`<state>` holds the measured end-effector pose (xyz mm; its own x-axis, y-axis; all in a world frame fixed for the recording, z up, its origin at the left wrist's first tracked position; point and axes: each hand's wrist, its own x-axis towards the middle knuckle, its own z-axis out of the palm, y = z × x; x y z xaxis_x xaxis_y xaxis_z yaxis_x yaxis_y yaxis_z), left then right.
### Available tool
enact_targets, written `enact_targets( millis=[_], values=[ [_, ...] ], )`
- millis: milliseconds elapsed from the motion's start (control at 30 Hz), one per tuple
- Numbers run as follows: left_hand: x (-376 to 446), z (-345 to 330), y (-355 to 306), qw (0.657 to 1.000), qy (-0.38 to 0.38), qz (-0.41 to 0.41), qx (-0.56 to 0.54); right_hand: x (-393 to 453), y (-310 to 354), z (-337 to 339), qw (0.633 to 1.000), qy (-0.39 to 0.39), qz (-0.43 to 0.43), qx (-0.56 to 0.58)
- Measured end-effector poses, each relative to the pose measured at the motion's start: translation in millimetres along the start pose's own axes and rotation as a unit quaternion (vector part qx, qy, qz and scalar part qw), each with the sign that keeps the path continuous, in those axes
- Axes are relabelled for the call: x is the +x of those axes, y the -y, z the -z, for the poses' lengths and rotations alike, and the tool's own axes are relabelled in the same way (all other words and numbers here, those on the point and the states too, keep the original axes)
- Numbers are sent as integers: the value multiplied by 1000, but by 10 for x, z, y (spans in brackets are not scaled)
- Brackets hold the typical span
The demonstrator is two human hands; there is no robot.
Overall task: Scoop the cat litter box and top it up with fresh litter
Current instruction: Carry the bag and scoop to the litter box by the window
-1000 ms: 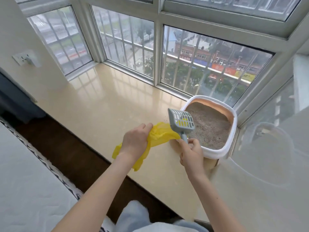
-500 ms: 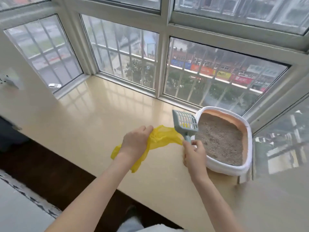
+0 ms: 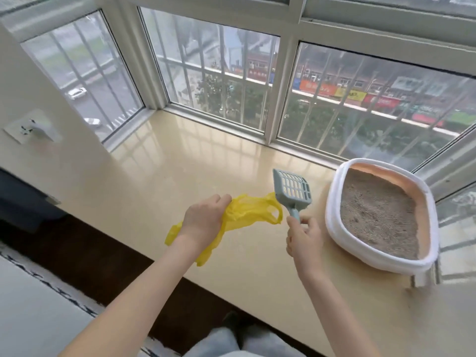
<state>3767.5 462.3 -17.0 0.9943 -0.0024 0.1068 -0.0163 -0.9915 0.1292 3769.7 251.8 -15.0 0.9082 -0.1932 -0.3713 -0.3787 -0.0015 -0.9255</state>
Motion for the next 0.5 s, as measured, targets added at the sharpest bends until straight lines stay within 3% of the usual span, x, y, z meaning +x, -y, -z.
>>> enact_targets(
  millis=[167, 500],
  values=[
    [85, -172, 236, 998, 31, -33, 46, 104, -254, -260, 999, 12, -30, -14],
    [677, -1026, 1211, 988, 89, -106, 71, 535, -1039, -1271, 990, -94, -108, -16]
  ],
)
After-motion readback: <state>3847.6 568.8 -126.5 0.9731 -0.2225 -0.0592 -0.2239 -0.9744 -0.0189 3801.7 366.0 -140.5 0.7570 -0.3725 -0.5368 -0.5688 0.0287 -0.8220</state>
